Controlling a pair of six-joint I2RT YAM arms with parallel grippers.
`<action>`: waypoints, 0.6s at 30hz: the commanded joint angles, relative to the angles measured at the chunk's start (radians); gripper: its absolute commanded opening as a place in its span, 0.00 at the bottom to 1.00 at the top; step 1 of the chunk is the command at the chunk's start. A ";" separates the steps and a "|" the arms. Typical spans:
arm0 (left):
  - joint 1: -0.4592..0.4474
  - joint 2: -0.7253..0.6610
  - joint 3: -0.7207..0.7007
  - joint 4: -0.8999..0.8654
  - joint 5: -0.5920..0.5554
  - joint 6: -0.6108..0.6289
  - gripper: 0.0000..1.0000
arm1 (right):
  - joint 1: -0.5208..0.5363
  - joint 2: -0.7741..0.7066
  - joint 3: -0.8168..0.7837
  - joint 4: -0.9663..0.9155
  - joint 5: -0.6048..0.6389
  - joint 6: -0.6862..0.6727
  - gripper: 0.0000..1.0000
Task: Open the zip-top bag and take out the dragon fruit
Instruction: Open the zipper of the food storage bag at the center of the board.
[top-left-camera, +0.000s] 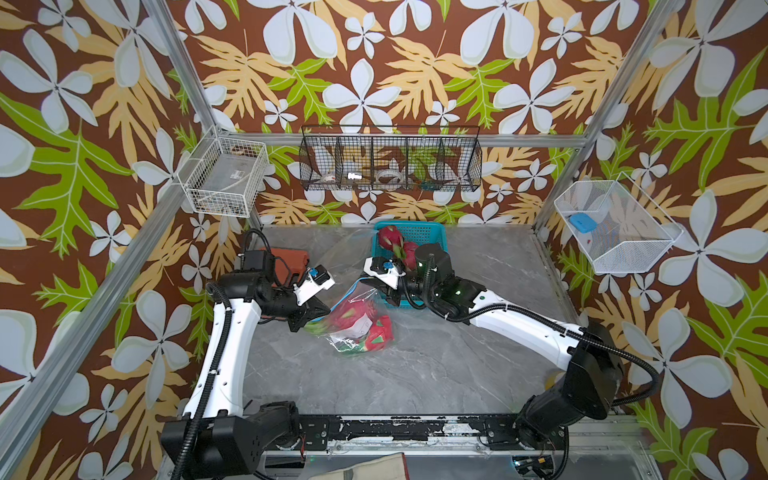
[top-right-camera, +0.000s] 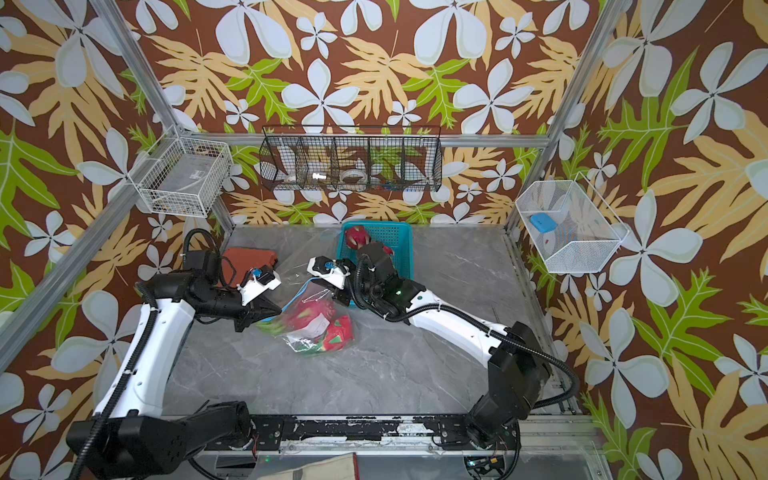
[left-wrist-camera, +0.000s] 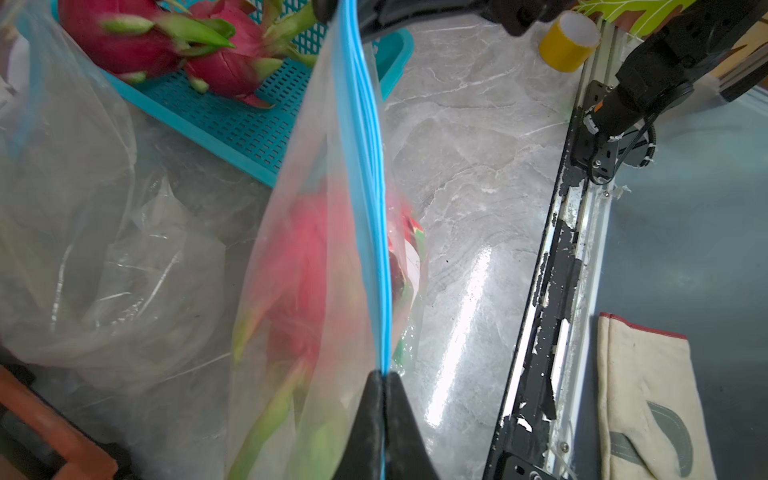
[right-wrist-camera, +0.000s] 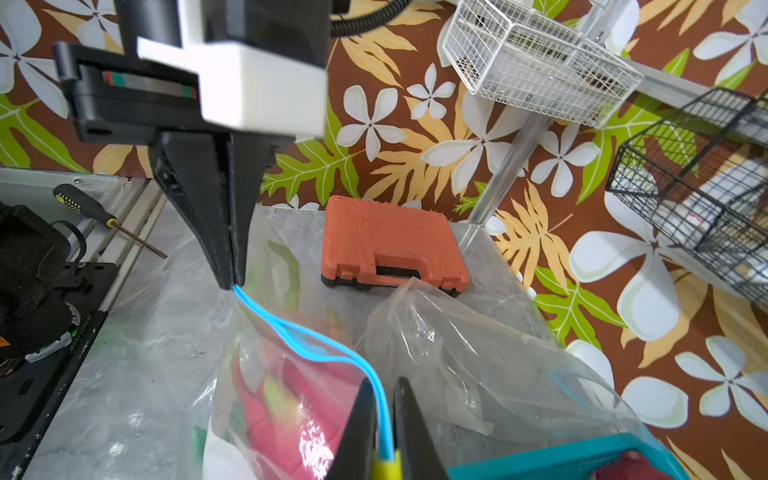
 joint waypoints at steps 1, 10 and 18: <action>-0.001 -0.031 -0.007 0.003 -0.016 0.040 0.00 | 0.006 -0.029 -0.023 0.069 0.098 0.035 0.39; -0.006 -0.108 -0.048 0.184 0.006 -0.095 0.00 | 0.179 -0.161 -0.148 0.148 0.508 0.147 0.58; -0.039 -0.177 -0.127 0.296 -0.024 -0.161 0.00 | 0.209 -0.129 -0.039 -0.055 0.472 0.857 0.50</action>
